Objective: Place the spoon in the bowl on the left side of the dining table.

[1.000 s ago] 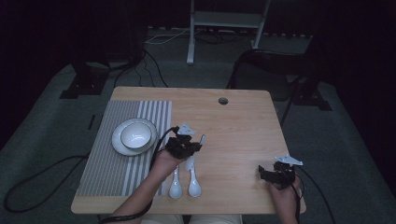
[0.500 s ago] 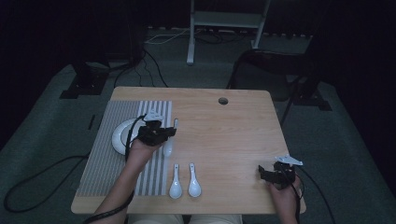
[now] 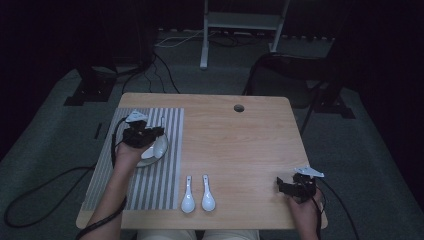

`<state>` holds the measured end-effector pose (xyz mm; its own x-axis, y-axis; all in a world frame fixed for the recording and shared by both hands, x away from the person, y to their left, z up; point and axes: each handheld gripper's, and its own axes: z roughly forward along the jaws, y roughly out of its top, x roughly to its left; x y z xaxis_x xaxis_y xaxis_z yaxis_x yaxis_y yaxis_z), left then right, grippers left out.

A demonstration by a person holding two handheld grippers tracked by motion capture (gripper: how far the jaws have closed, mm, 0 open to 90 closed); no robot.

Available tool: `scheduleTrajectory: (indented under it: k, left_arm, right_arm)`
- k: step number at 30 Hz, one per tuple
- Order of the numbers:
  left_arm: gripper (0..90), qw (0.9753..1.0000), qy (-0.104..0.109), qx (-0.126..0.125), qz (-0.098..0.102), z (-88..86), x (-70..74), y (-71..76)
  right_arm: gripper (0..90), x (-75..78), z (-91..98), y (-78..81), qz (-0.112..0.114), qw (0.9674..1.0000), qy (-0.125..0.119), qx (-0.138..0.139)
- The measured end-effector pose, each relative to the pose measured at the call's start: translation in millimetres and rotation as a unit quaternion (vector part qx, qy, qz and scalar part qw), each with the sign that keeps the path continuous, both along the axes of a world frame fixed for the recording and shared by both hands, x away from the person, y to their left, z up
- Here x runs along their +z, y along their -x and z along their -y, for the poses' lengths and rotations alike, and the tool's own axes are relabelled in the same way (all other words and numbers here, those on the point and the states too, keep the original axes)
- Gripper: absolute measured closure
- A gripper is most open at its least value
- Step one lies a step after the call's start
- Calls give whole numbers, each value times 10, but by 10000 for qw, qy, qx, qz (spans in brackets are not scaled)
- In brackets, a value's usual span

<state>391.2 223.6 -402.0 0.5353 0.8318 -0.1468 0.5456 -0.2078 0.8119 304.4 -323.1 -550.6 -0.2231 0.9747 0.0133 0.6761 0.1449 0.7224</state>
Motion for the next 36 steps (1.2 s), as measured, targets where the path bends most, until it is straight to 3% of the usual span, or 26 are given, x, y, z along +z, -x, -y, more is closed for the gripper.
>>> scheduleTrajectory:
  k: [5,10,15,20,30,36]
  left_arm:
    - [855,9996,-9,281,-103,-205,-68,-110]
    - [855,9983,-43,492,-314,-332,-277,-216]
    - [855,9959,-72,659,-608,-387,-518,-308]
    - [855,9943,-64,700,-807,-378,-654,-376]
    - [853,9912,-18,844,-1015,-369,-744,-502]
    - [821,9898,13,977,-1041,-374,-755,-500]
  right_arm:
    - [126,0,0,0,1,10000,0,0]
    - [126,0,0,0,1,10000,0,2]
    - [126,0,1,0,1,10000,3,4]
    - [126,0,0,0,1,10000,-1,0]
    - [126,0,0,0,1,10000,-1,1]
    - [126,0,0,0,1,10000,-2,1]
